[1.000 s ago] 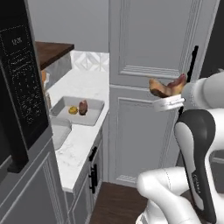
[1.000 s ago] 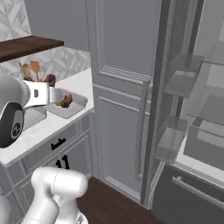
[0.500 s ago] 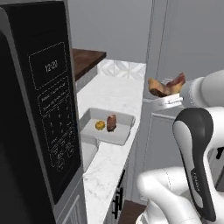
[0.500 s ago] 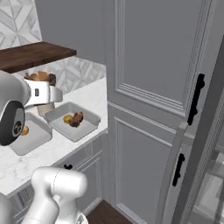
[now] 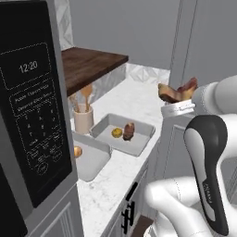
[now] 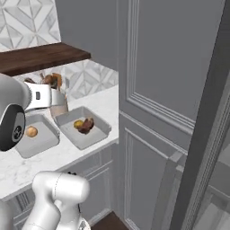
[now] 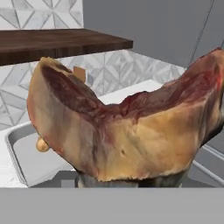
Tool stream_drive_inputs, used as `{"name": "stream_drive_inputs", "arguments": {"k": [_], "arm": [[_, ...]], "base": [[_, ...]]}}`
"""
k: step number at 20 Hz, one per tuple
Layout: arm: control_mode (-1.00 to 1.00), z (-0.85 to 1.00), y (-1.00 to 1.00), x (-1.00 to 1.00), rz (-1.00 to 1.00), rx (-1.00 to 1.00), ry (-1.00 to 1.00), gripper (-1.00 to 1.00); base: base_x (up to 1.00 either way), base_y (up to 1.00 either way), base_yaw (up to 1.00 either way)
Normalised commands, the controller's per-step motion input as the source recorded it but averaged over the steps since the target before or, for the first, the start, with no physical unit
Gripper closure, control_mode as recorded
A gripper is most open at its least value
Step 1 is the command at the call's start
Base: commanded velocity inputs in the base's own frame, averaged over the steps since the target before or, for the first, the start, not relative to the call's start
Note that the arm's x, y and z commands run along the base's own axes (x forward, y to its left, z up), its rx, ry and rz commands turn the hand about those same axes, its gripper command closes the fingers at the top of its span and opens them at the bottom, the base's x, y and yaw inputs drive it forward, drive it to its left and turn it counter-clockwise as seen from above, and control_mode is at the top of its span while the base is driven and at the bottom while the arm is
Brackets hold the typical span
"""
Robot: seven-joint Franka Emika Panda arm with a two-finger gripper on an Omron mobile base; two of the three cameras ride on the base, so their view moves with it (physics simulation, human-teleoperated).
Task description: Place one squash and one steak in each tupperware on the nearby counter, to pack two identical lunches.
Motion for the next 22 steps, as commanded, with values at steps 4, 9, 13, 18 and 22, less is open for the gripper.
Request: {"name": "stream_drive_inputs", "arguments": {"k": [4, 9, 13, 18, 22], "arm": [[1.00, 0.00, 0.00, 0.00, 0.00, 0.00, 0.00, 1.00], [1.00, 0.00, 0.00, 0.00, 0.00, 0.00, 0.00, 1.00], [-1.00, -0.52, 0.57, 0.31, 0.40, -0.05, 0.11, 1.00], [-1.00, -0.51, 0.74, 0.30, 0.31, -0.06, 0.18, 1.00], [-1.00, -0.55, 0.80, 0.35, 0.21, -0.10, 0.26, 1.00]], "base": [[0.61, 0.44, 0.53], [0.44, 0.57, 0.48], [0.00, 0.00, 0.00], [0.00, 0.00, 0.00], [0.00, 0.00, 0.00]]}}
